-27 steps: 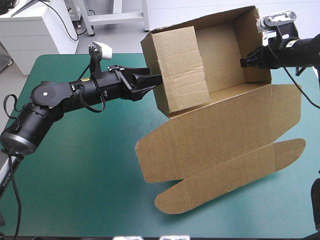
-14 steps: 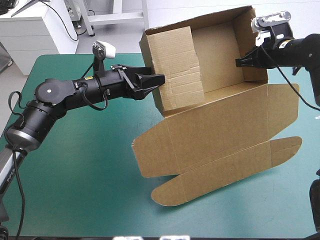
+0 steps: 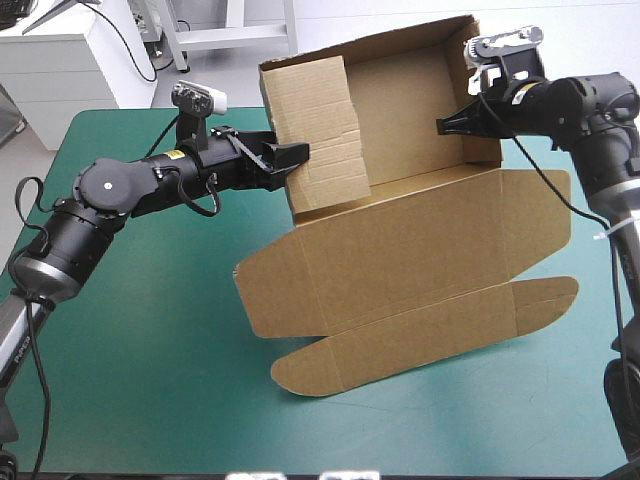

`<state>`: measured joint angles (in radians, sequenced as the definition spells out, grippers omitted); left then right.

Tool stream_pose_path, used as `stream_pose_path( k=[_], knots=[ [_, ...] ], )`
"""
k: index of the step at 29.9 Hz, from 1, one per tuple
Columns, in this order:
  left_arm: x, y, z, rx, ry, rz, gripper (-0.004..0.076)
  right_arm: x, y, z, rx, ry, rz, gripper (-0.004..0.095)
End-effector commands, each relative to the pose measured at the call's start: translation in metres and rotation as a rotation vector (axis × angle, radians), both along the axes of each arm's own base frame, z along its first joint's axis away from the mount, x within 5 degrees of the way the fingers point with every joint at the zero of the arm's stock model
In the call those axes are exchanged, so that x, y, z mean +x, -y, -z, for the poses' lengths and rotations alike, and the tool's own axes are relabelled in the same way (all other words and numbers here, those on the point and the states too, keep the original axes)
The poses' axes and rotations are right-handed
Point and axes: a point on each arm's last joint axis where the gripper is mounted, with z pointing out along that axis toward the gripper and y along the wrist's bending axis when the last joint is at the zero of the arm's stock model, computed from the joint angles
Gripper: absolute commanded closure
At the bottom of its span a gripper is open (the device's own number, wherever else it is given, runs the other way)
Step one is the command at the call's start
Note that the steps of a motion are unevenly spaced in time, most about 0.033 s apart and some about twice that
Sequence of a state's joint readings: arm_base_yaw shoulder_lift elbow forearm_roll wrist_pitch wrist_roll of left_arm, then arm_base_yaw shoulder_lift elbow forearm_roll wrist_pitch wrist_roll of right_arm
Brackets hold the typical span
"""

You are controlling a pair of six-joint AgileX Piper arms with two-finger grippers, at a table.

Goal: Fold the box

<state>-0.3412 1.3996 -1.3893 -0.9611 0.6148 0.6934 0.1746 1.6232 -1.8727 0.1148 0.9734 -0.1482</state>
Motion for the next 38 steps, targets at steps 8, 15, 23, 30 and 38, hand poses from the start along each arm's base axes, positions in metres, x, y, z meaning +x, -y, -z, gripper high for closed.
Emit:
stream_pose_path(
  k=[8, 15, 23, 30, 38],
  knots=[
    [0.001, -0.025, -0.004, 0.166, -0.044, -0.263, 0.0232, 0.008, -0.045, 0.000, 0.131, 0.050, -0.055, 0.0908],
    [0.003, -0.033, 0.001, 0.179, -0.112, -0.358, 0.0232, 0.015, -0.052, 0.008, 0.171, 0.028, -0.068, 0.0908],
    [0.004, -0.031, 0.002, 0.114, -0.159, -0.375, 0.0416, 0.019, -0.052, 0.013, 0.139, 0.018, -0.061, 0.0908],
    [0.016, -0.025, 0.016, 0.114, -0.213, -0.368, 0.0470, 0.028, -0.055, 0.027, 0.132, -0.025, -0.061, 0.0908],
    [0.040, -0.016, 0.048, 0.167, -0.300, -0.358, 0.0668, 0.033, -0.057, 0.042, 0.096, -0.095, -0.073, 0.0910]
  ],
)
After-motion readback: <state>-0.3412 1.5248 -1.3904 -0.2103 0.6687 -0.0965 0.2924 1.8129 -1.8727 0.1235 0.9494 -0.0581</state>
